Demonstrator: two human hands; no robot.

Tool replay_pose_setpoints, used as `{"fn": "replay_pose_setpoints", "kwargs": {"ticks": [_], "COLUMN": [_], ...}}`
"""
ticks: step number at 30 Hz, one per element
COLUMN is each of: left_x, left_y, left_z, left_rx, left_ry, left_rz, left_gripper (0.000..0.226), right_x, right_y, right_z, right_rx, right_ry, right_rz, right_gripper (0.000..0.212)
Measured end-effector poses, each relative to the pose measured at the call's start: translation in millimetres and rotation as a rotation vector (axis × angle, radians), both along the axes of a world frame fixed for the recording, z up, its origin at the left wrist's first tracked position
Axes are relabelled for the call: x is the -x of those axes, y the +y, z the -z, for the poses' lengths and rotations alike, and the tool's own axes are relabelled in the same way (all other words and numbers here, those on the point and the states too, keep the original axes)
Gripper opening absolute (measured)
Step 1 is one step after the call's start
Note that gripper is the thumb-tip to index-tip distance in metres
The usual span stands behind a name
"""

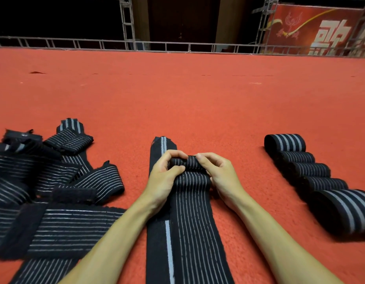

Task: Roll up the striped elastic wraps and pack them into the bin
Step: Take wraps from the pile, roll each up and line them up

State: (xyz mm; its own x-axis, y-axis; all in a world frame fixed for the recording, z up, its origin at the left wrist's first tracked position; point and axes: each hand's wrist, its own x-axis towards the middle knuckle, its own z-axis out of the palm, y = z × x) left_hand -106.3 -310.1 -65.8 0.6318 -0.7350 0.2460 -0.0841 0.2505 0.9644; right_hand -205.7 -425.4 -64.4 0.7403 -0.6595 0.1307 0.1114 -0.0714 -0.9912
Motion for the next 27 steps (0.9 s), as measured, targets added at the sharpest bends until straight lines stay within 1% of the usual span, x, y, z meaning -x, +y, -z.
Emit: {"fn": "replay_pose_setpoints", "kwargs": {"ticks": [2,5,7,9,10,13,15,18,20,22,24,27], "left_x": [-0.7,-0.2,0.6,1.3,0.7,-0.6,-0.5,2.0,1.8,0.4,-0.9,-0.2], "left_y": [-0.1,-1.6,-2.4,-3.7,-4.1,-4.5,-4.5,-4.2,-3.5,-2.7,-1.2,1.0], "left_z": [0.4,-1.0,-1.0,1.4,3.1,4.6,5.0,2.8,1.8,2.0,2.2,1.2], "left_rx": [0.003,-0.012,-0.019,-0.035,-0.047,-0.097,-0.128,-0.103,-0.056,-0.017,0.014,0.046], "left_ry": [-0.007,0.033,0.097,0.107,0.098,0.057,-0.002,-0.019,0.037,0.073,0.077,0.054], "left_rz": [0.019,0.068,0.107,0.113,0.104,0.099,0.085,0.014,0.000,0.009,0.036,0.080], "left_gripper": [0.031,0.037,0.035,0.028,0.026,0.033,0.026,0.009,0.008,0.011,0.018,0.027], "right_x": [1.3,3.2,3.7,4.3,4.6,5.9,5.7,3.4,1.3,-0.4,-1.6,-3.1], "right_y": [-1.2,-1.6,-1.5,-2.2,-2.6,-5.2,-7.0,-7.7,-7.5,-5.3,-2.7,-0.2], "right_z": [0.0,0.7,0.6,-0.1,-1.0,-0.8,1.0,3.2,4.8,3.9,3.3,4.7], "right_rx": [-0.012,0.017,0.066,0.100,0.090,0.004,-0.020,-0.044,-0.036,-0.007,0.031,0.102], "right_ry": [-0.018,-0.050,-0.073,-0.117,-0.143,-0.190,-0.204,-0.198,-0.203,-0.181,-0.122,-0.044], "right_rz": [0.004,-0.001,-0.010,-0.032,-0.046,-0.087,-0.098,-0.127,-0.136,-0.125,-0.088,-0.045], "right_gripper": [0.013,0.010,0.013,0.020,0.023,0.030,0.031,0.027,0.022,0.021,0.031,0.040]}}
